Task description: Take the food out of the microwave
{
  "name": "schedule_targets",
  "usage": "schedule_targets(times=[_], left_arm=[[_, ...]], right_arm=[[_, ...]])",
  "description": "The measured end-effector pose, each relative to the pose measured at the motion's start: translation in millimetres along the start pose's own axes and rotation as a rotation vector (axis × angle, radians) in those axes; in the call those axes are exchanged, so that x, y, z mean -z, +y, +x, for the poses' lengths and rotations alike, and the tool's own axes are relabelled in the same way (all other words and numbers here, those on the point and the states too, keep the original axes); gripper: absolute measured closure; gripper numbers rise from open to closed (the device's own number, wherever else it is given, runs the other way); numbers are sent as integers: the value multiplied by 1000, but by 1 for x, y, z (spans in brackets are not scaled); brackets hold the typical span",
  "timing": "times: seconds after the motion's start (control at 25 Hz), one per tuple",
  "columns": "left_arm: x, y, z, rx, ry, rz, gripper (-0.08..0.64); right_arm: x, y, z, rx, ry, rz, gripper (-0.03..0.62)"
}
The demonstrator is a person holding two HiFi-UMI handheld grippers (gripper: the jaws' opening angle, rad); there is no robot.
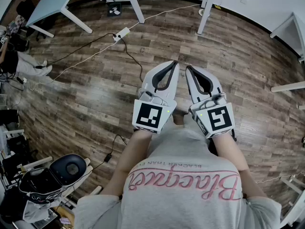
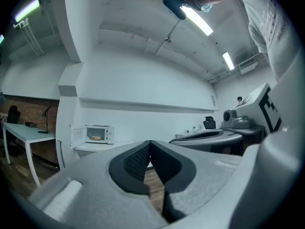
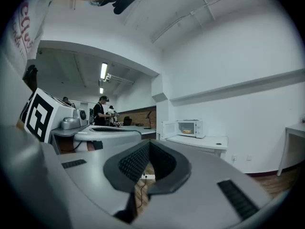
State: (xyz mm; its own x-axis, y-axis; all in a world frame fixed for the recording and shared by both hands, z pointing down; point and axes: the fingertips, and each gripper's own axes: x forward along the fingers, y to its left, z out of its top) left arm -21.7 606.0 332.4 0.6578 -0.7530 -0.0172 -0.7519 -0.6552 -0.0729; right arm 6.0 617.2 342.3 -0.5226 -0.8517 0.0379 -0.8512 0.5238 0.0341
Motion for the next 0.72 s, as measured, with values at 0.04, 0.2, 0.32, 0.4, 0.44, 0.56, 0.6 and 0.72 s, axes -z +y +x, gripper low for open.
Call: schedule_targets(times=[0.04, 0.2, 0.32, 0.4, 0.44, 0.56, 0.6, 0.72], left_arm=[[1, 2, -5, 1, 1, -4, 555], [3, 13, -25, -3, -1, -19, 555], [4, 23, -37, -11, -7, -35, 555], [7, 31, -39, -20, -7, -48, 555], [9, 35, -39, -24, -2, -54, 555], [16, 47, -37, -33, 13, -76, 555], [17, 51, -35, -34, 15, -83, 555], [21, 63, -23, -41, 21, -88, 555]], right_arm=[[-2, 6, 1, 0, -3, 0, 583], [-1, 31, 4, 0, 5, 22, 583], [2, 49, 5, -16, 16, 27, 583], [1, 55, 9, -29, 11, 31, 583], [1, 56, 12, -34, 11, 31, 583], [5, 57, 23, -46, 22, 33, 583], [7, 55, 27, -47, 25, 37, 583], [11, 42, 42, -48, 27, 49, 583]])
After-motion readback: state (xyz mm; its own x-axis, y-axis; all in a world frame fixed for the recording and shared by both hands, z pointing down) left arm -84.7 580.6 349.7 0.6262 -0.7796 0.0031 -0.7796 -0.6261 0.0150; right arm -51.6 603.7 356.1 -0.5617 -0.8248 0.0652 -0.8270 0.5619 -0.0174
